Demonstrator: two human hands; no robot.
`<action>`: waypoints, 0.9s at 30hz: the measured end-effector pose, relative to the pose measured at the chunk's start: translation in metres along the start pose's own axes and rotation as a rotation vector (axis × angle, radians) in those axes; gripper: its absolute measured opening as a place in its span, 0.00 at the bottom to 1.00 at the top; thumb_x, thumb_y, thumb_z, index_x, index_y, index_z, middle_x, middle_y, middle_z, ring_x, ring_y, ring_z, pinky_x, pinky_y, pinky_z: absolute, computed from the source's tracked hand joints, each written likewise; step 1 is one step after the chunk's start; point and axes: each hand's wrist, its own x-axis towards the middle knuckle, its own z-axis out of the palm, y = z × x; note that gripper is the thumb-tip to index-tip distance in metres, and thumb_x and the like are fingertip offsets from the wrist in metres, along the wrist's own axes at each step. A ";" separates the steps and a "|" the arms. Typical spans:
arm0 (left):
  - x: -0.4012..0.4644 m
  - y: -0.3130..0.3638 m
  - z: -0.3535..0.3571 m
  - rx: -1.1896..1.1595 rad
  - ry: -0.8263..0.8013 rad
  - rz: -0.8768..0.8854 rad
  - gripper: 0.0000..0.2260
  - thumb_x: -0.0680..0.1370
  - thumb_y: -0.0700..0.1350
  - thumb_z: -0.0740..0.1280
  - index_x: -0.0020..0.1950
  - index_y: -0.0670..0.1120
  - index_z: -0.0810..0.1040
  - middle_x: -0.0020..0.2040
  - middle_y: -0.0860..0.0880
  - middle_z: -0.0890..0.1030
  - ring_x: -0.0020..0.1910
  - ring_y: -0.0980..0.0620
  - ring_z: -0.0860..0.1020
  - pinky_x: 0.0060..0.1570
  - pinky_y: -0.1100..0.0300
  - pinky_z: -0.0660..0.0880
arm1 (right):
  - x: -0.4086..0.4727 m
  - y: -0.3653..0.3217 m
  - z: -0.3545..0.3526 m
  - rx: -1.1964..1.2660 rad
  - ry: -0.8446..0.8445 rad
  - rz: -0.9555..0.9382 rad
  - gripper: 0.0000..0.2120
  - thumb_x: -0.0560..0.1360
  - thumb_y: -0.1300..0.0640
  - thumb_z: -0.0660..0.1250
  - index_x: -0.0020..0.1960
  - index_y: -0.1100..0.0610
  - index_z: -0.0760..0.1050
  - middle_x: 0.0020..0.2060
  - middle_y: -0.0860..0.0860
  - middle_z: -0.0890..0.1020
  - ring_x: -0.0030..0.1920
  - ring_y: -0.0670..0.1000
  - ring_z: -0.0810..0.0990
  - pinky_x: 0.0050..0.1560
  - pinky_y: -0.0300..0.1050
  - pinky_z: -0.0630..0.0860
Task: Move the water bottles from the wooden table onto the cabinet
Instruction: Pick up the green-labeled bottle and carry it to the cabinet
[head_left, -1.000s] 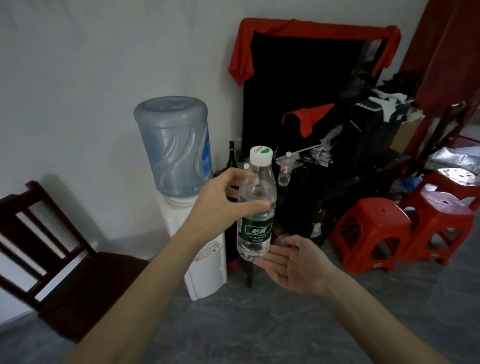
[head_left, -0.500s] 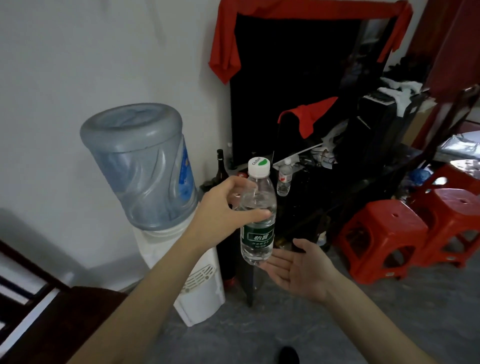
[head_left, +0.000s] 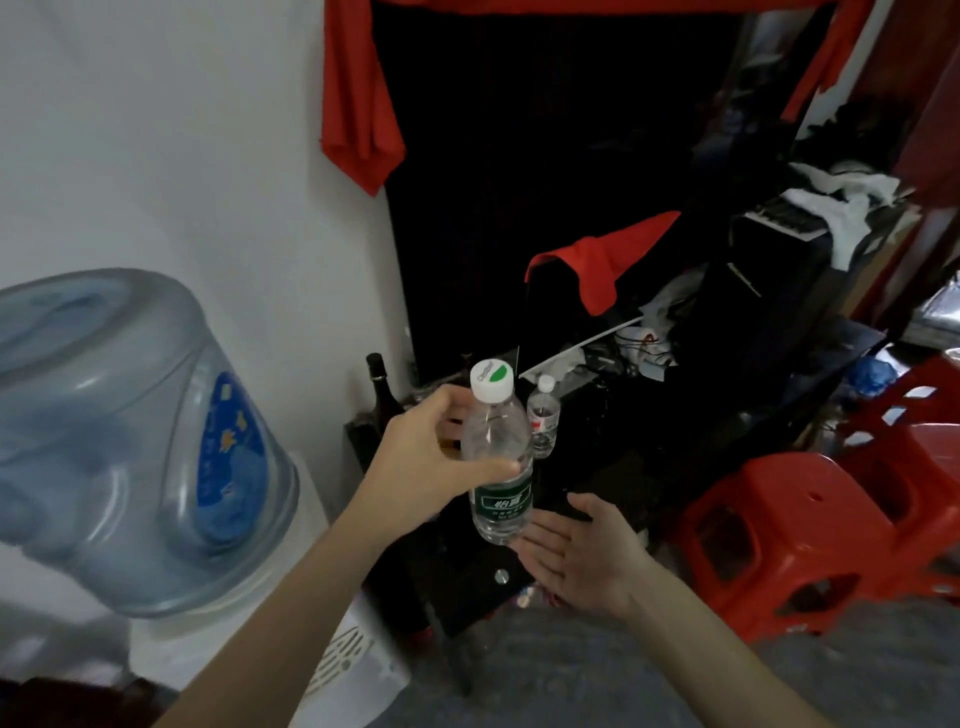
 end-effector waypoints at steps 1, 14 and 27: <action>0.007 -0.006 0.005 0.005 -0.003 -0.008 0.27 0.61 0.63 0.80 0.56 0.68 0.75 0.55 0.66 0.81 0.54 0.64 0.81 0.51 0.65 0.80 | 0.011 -0.005 -0.003 0.014 0.005 0.018 0.26 0.81 0.46 0.54 0.62 0.66 0.76 0.57 0.62 0.82 0.58 0.60 0.80 0.49 0.52 0.75; 0.080 -0.130 0.061 0.114 -0.186 -0.083 0.25 0.66 0.54 0.81 0.60 0.59 0.76 0.56 0.60 0.77 0.57 0.59 0.79 0.55 0.57 0.81 | 0.153 -0.031 -0.046 0.247 0.184 0.163 0.25 0.82 0.48 0.55 0.60 0.70 0.73 0.64 0.66 0.76 0.69 0.63 0.71 0.72 0.54 0.66; 0.118 -0.244 0.125 0.063 -0.184 -0.221 0.28 0.66 0.47 0.83 0.63 0.50 0.78 0.59 0.54 0.78 0.59 0.59 0.79 0.58 0.58 0.81 | 0.252 -0.039 -0.071 0.337 0.395 0.130 0.23 0.83 0.53 0.53 0.70 0.69 0.67 0.66 0.65 0.74 0.67 0.61 0.73 0.64 0.52 0.71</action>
